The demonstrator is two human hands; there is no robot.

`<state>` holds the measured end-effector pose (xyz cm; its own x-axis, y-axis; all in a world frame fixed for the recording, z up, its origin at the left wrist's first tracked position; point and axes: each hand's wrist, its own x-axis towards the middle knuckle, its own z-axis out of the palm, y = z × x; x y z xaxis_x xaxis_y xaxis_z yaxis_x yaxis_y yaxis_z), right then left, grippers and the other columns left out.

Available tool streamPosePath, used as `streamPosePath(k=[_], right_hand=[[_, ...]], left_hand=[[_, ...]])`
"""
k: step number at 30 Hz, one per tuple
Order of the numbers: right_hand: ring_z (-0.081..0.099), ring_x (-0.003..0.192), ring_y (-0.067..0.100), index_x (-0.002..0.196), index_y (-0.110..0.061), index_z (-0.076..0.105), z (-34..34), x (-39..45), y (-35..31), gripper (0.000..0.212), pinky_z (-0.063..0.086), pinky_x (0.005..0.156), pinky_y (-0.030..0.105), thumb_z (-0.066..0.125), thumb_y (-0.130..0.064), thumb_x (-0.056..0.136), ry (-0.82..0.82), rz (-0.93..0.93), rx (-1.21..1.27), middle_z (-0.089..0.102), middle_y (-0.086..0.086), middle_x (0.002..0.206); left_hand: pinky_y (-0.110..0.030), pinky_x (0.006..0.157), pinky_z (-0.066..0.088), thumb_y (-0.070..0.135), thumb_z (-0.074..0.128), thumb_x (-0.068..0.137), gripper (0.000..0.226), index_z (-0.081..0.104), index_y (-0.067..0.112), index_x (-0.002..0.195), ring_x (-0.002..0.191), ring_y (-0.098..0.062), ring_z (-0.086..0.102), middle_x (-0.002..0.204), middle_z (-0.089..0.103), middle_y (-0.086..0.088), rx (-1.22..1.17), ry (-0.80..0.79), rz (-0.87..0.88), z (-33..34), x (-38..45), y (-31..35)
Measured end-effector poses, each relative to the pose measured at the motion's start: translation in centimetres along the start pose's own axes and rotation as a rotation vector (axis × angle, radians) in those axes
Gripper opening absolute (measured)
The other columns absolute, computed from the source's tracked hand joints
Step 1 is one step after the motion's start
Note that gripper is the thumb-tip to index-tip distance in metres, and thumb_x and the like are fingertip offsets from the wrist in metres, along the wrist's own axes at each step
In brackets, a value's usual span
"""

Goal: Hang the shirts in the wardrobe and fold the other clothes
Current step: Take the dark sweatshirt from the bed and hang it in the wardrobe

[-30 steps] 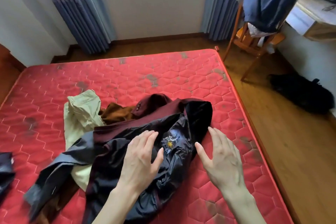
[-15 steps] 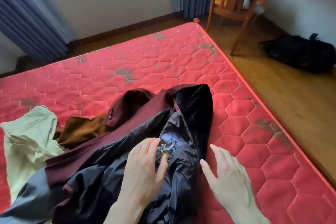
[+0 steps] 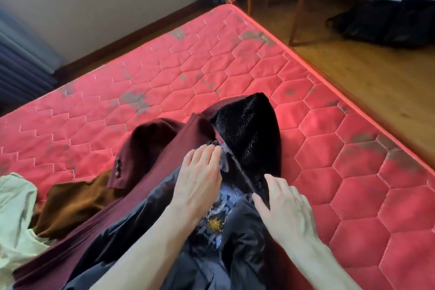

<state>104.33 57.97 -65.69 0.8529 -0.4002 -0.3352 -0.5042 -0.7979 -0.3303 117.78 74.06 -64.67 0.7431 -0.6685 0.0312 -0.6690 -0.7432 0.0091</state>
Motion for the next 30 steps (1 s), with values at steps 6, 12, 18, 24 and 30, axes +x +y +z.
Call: streamPosePath(k=[6,12,18,24,30], right_hand=[[0.058,0.117,0.023,0.149,-0.024,0.038,1.9,2.3,-1.2,0.064,0.046,0.095,0.038,0.045,-0.063,0.1,-0.096,0.024,-0.106,0.051,-0.002,0.134],[0.055,0.11,0.023,0.146,-0.022,0.035,4.0,2.7,-1.5,0.069,0.052,0.082,0.036,0.066,-0.051,0.093,-0.071,0.079,-0.124,0.041,0.002,0.136],[0.058,0.09,0.025,0.139,-0.026,0.029,4.8,3.0,-0.2,0.053,0.049,0.068,0.035,0.061,-0.017,0.098,-0.059,0.114,-0.065,0.03,0.005,0.128],[0.065,0.079,0.034,0.13,-0.025,0.035,4.7,1.0,1.6,0.029,0.04,0.065,0.039,0.044,-0.015,0.104,0.005,0.17,0.193,0.038,-0.001,0.118],[0.066,0.084,0.036,0.118,-0.022,0.045,2.9,-3.0,3.1,0.013,0.042,0.066,0.04,0.044,-0.017,0.106,0.119,0.228,0.327,0.049,-0.003,0.12]], left_hand=[[-0.051,0.113,0.044,0.003,0.063,0.074,0.064,0.061,0.006,0.138,0.132,-0.036,0.058,0.14,0.063,-0.013,0.099,-0.063,0.176,2.6,4.8,1.5],[-0.052,0.128,0.012,0.008,0.066,0.084,0.071,0.043,0.007,0.151,0.154,-0.035,0.027,0.159,0.039,-0.013,0.224,-0.298,0.272,3.4,6.3,2.2],[-0.052,0.12,0.035,0.006,0.071,0.069,0.035,0.068,0.014,0.103,0.107,-0.031,0.064,0.099,0.063,-0.005,0.322,-0.271,0.443,3.6,6.8,0.9],[-0.044,0.089,0.055,0.0,0.034,0.08,0.029,0.06,0.012,0.083,0.072,-0.028,0.059,0.075,0.056,-0.003,0.226,-0.075,0.578,1.8,6.0,1.0],[-0.037,0.077,0.049,0.002,0.032,0.09,0.025,0.053,0.015,0.086,0.075,-0.023,0.051,0.078,0.051,-0.001,0.127,-0.065,0.612,-2.0,1.1,2.0]])
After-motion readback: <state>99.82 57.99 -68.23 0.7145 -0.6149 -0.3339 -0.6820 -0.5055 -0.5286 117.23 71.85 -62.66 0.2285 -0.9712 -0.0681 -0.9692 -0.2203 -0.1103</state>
